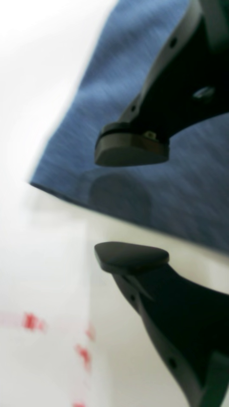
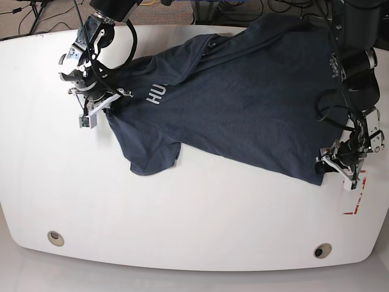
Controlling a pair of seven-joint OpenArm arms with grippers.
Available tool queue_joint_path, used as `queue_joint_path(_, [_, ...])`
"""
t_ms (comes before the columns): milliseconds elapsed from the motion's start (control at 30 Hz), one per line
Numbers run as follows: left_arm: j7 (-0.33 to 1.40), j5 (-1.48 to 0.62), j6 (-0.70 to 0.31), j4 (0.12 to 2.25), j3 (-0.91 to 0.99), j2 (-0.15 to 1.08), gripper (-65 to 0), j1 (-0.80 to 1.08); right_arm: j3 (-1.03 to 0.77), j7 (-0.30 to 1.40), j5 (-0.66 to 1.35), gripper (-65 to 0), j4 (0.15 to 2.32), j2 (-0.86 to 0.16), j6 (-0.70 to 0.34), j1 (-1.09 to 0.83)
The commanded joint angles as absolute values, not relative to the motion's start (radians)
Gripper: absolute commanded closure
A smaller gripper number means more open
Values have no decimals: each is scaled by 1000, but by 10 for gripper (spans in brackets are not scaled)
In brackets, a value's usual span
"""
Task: Layout the t-shirt on the table in an organized manner, then fold the t-shirt properly
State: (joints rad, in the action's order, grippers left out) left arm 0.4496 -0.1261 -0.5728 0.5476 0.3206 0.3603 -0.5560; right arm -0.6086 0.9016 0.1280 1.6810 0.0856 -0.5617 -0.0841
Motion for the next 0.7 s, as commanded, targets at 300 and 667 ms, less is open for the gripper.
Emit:
queue_joint_path(300, [458, -131, -578, 510, 209, 312, -354, -599, -608, 883, 139, 0, 1699, 77, -564, -59])
queue_joint_path(667, [458, -128, -576, 506, 170, 280, 0, -599, -608, 883, 139, 0, 1702, 79, -564, -56])
